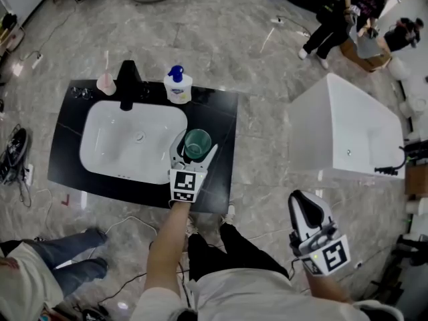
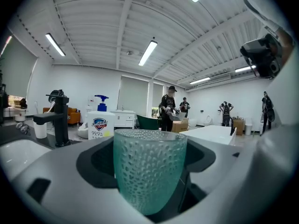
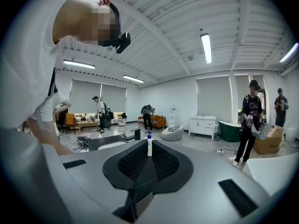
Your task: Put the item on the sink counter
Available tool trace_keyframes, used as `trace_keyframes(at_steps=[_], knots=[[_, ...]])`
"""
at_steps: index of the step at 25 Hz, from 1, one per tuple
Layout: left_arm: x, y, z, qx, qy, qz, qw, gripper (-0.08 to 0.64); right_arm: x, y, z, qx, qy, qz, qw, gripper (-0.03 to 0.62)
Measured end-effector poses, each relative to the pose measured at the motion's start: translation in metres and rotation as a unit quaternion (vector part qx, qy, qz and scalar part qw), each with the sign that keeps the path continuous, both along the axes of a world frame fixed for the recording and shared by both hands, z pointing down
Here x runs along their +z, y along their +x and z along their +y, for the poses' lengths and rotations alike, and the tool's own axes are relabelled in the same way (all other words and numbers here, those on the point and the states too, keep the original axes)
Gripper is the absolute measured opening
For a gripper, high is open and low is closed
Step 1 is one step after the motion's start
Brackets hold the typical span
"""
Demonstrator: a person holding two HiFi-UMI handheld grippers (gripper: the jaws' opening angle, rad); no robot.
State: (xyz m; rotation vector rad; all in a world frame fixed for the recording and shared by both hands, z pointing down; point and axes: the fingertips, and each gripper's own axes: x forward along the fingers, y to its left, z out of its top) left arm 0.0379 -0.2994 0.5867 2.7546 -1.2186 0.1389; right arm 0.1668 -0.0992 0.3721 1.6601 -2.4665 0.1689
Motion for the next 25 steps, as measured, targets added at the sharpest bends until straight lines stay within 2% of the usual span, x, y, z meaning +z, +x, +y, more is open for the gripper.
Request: trace_keyframes(at_steps=[12, 20, 25], knots=[[0.019, 0.019, -0.017, 0.021, -0.015, -0.006, 0.9997, 0.385, 0.011, 0.01, -0.001, 0.028, -0.013, -0.013, 0.999, 0.051], [0.021, 0.022, -0.027, 0.016, -0.025, 0.007, 0.9995, 0.385, 0.016, 0.012, 0.001, 0.038, -0.015, -0.018, 0.999, 0.051], [0.025, 0.026, -0.029, 0.023, -0.025, 0.003, 0.9994, 0.385, 0.018, 0.013, 0.006, 0.042, -0.018, -0.019, 0.999, 0.051]])
